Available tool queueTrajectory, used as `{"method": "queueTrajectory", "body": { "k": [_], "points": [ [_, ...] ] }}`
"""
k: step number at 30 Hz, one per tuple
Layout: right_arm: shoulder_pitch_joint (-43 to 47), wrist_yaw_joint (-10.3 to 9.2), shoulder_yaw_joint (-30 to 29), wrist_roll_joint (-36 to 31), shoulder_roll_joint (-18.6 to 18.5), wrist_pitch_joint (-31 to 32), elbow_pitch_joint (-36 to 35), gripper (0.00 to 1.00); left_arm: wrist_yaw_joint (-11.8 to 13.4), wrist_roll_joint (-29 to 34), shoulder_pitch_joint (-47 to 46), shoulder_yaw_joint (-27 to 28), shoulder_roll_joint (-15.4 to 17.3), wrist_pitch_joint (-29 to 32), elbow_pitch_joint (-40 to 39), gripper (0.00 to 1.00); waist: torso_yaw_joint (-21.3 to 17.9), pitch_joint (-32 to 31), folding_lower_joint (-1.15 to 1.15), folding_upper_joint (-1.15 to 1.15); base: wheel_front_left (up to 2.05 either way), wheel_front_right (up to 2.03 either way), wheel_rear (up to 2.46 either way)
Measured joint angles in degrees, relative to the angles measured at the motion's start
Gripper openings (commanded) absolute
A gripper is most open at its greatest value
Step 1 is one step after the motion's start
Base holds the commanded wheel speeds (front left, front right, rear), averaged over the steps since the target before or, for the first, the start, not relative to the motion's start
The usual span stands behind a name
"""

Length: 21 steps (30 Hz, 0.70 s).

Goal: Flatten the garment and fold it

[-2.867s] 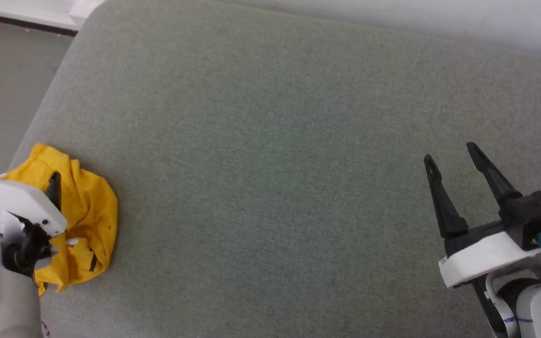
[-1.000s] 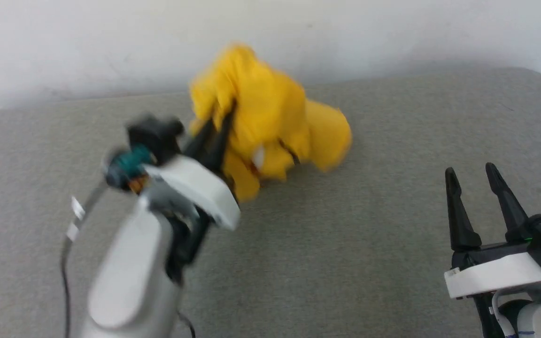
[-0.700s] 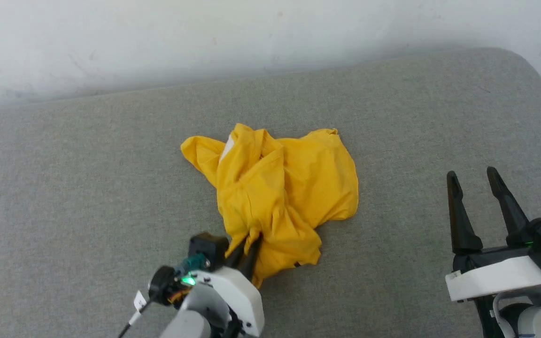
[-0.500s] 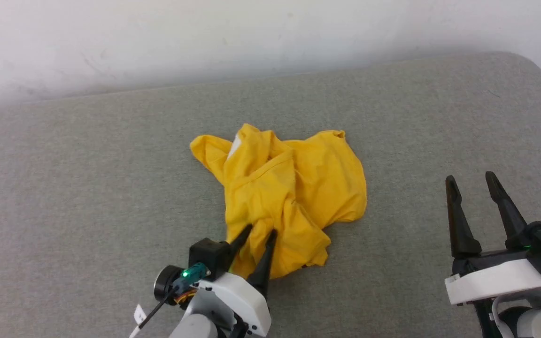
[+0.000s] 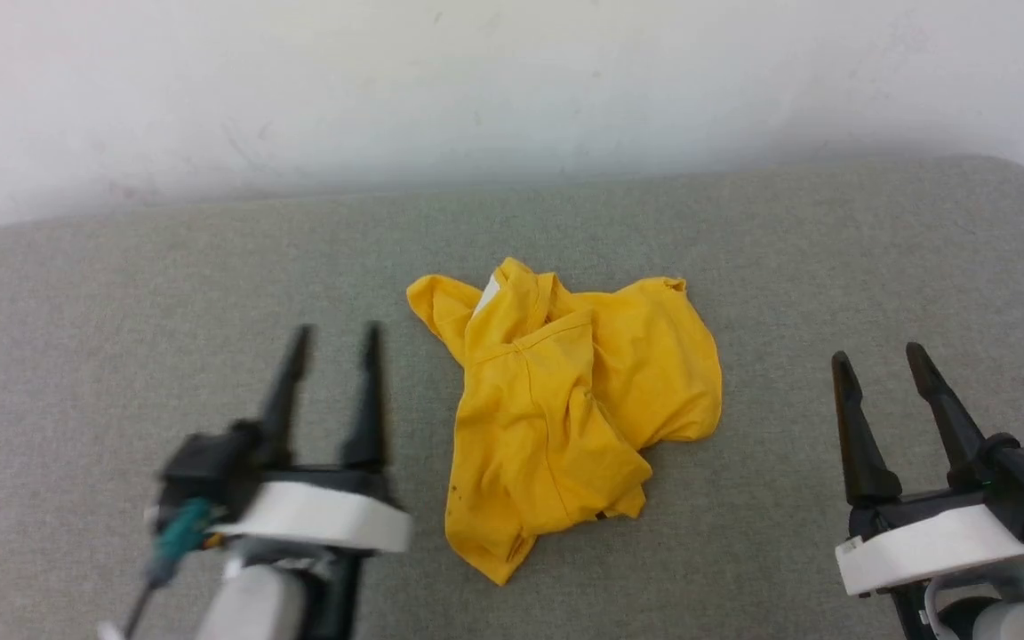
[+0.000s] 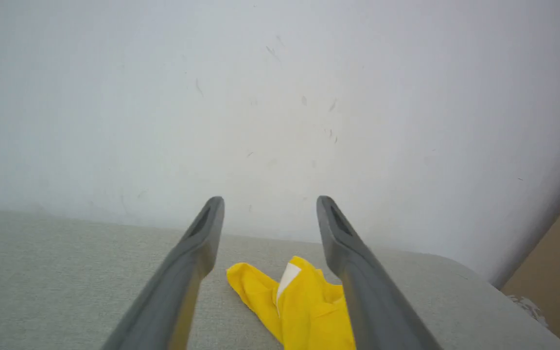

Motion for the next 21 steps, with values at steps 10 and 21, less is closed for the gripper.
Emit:
{"method": "queueTrajectory", "body": {
  "k": [10, 21],
  "points": [
    [1.5, 0.00, -0.1, -0.1, 0.0, 0.7, -0.5, 1.00, 2.3, 1.6, 9.0, 10.5, 2.6, 0.0, -3.8, 1.00, 0.5, -1.6, 0.00, 0.00, 0.00, 0.00, 0.00],
    [1.9, 0.00, -0.3, 0.0, 0.0, 1.1, -1.2, 1.00, 0.8, 2.0, 10.7, 8.4, 3.5, 5.9, -5.3, 1.00, 1.7, -1.1, 0.00, 0.00, 0.00, 0.00, 0.00]
  ]
}}
